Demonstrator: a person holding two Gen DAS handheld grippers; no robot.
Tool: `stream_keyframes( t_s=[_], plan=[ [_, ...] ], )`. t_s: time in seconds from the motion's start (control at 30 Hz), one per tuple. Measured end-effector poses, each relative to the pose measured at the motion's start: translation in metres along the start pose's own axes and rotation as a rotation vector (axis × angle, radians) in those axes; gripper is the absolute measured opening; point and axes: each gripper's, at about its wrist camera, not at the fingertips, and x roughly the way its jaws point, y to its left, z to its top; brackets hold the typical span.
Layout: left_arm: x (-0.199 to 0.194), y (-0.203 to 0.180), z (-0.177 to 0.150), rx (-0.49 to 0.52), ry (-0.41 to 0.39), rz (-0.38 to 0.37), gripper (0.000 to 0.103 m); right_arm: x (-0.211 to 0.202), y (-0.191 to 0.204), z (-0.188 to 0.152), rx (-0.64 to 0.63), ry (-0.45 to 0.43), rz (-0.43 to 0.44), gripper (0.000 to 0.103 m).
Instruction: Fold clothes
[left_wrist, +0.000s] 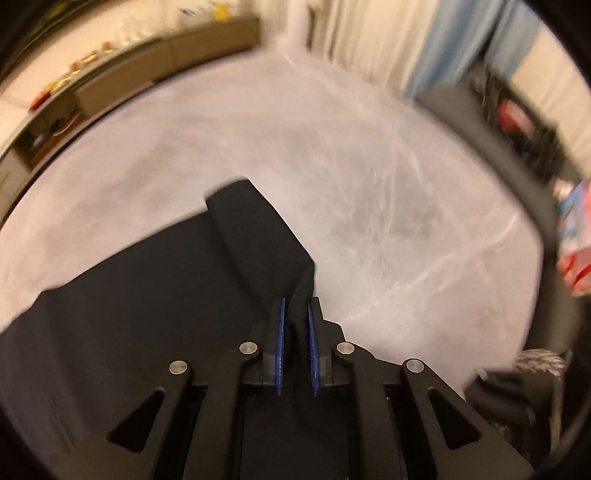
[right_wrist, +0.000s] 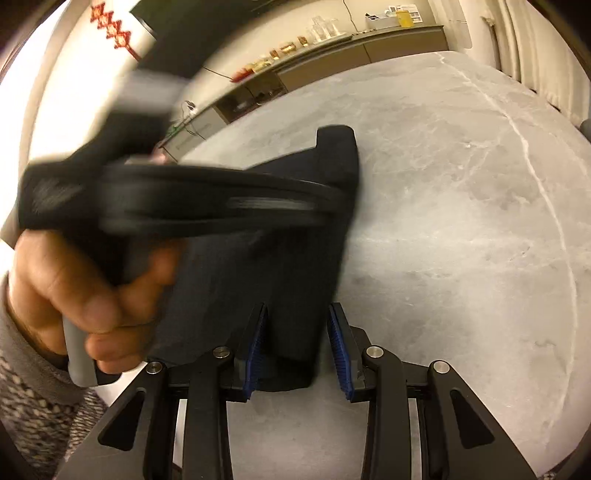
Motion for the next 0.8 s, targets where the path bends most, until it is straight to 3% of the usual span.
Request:
stream_keyframes(
  t_s=[0.1, 0.2, 0.27, 0.33, 0.43, 0.6, 0.63, 0.67, 0.7, 0.8],
  plan=[
    [-0.072, 0.087, -0.038, -0.210, -0.127, -0.091, 0.012, -0.001, 0.007, 0.005, 0.000, -0.011, 0.131, 0.045],
    [-0.093, 0.171, -0.081, -0.397, -0.167, -0.125, 0.019, 0.006, 0.027, 0.013, -0.075, 0.028, 0.214, 0.048],
    [-0.092, 0.207, -0.107, -0.515, -0.167, -0.133, 0.048, 0.014, 0.047, 0.018, -0.149, 0.059, 0.222, 0.048],
    [-0.085, 0.215, -0.121, -0.538, -0.146, -0.162, 0.053, 0.025, 0.062, 0.019, -0.231, 0.080, 0.189, 0.048],
    [-0.070, 0.205, -0.128, -0.510, -0.113, -0.123, 0.054, 0.036, 0.086, 0.021, -0.304, 0.091, 0.132, 0.048],
    [-0.061, 0.189, -0.128, -0.471, -0.112, 0.003, 0.054, 0.063, 0.101, 0.025, -0.326, 0.115, 0.066, 0.048],
    [-0.060, 0.186, -0.127, -0.467, -0.122, 0.022, 0.049, 0.070, 0.104, 0.031, -0.325, 0.116, 0.058, 0.048],
    [-0.061, 0.184, -0.130, -0.467, -0.141, 0.039, 0.026, 0.071, 0.105, 0.032, -0.324, 0.118, 0.051, 0.048],
    [-0.062, 0.182, -0.132, -0.468, -0.159, 0.056, 0.016, 0.065, 0.106, 0.027, -0.322, 0.119, 0.046, 0.048],
    [-0.067, 0.177, -0.139, -0.488, -0.215, 0.107, 0.008, 0.048, 0.101, 0.010, -0.322, 0.118, 0.028, 0.048]
  ],
)
